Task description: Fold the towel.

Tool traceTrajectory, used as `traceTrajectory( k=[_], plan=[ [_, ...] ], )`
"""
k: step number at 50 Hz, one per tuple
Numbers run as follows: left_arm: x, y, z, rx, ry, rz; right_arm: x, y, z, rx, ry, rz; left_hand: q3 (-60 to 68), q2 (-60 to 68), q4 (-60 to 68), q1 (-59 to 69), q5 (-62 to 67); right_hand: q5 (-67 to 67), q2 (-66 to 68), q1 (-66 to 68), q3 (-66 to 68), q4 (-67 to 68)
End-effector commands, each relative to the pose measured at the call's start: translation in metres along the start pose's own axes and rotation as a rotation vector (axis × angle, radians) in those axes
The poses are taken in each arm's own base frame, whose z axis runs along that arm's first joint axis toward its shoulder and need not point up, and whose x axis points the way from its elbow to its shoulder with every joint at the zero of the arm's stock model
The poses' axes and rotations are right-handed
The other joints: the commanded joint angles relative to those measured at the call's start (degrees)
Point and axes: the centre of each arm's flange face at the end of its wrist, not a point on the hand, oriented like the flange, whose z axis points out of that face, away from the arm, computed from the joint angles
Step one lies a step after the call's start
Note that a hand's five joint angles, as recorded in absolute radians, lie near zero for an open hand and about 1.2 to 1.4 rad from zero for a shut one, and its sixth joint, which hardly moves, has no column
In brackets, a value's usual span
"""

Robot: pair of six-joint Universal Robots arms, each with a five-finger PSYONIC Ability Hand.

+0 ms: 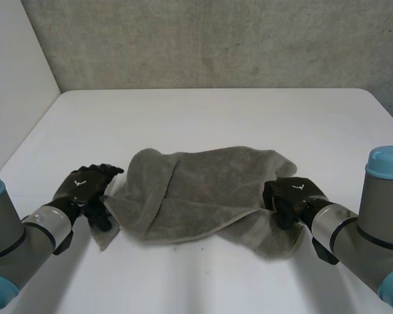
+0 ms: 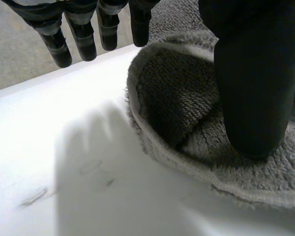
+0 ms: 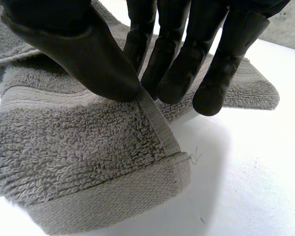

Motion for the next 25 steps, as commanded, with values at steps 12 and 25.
traceTrajectory(
  k=[12, 25],
  plan=[
    [-0.0058, -0.0181, -0.0107, 0.097, -0.047, 0.020, -0.0009, 0.0027, -0.0004, -0.009, 0.000, -0.031, 69.79, 69.82, 69.78, 69.72, 67.98, 3.22, 5.04, 3.24, 3.99, 3.29],
    [-0.0046, -0.0146, -0.0111, 0.094, -0.038, 0.020, -0.0003, 0.0039, 0.0009, -0.006, 0.001, -0.033, 50.47, 50.50, 50.46, 50.40, 48.66, 3.22, 5.04, 3.24, 3.99, 3.29]
  ],
)
